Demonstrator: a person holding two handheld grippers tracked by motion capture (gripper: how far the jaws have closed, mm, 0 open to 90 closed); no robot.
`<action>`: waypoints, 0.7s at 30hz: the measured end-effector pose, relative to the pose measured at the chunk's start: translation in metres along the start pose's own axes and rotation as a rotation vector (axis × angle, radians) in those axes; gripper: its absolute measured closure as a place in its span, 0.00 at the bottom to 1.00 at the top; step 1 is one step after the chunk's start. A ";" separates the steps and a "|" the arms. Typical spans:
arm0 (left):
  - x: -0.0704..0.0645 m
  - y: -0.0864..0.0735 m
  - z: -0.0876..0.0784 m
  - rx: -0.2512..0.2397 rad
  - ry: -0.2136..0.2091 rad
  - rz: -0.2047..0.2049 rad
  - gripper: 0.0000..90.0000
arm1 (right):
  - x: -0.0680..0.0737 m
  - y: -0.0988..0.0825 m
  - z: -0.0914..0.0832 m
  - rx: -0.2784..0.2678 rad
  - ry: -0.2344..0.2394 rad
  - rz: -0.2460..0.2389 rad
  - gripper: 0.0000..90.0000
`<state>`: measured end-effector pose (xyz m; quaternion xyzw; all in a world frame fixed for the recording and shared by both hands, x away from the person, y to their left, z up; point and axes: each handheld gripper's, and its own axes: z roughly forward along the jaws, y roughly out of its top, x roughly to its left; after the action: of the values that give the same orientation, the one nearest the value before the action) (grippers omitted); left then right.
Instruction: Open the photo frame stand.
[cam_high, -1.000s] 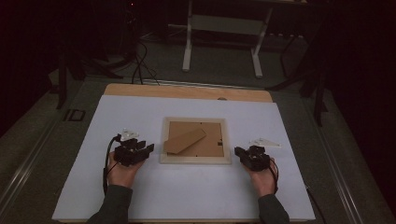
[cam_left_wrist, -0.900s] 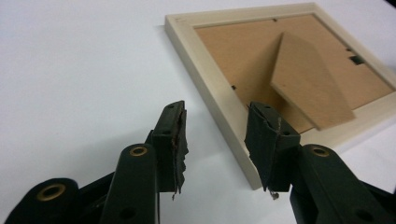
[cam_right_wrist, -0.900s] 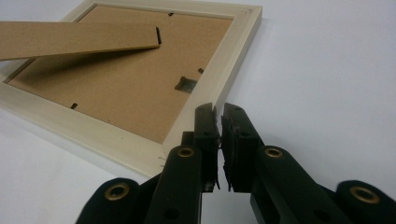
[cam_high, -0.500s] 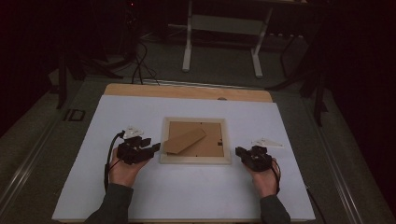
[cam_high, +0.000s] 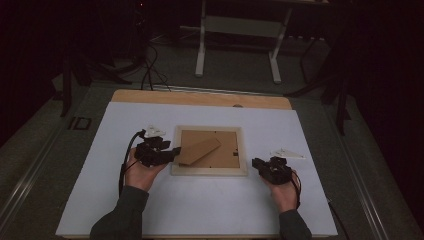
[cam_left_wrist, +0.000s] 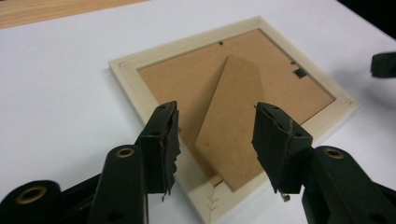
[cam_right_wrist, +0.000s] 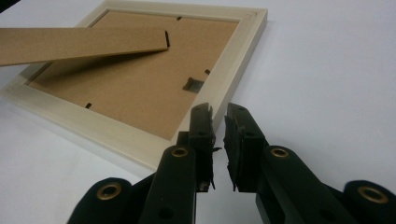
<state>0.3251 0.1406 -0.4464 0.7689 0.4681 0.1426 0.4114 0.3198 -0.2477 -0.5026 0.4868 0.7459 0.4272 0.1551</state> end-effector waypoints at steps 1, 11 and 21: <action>0.000 0.002 0.001 -0.003 -0.004 -0.002 0.55 | 0.000 0.000 0.000 0.003 0.002 0.001 0.90; -0.001 0.015 0.009 0.018 -0.038 0.000 0.58 | -0.001 -0.001 -0.001 0.001 0.007 0.003 0.89; 0.000 0.024 0.020 0.035 -0.048 0.002 0.56 | -0.001 -0.001 0.000 0.004 0.010 0.000 0.89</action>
<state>0.3517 0.1256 -0.4400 0.7798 0.4596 0.1163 0.4088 0.3196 -0.2483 -0.5041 0.4851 0.7475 0.4283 0.1502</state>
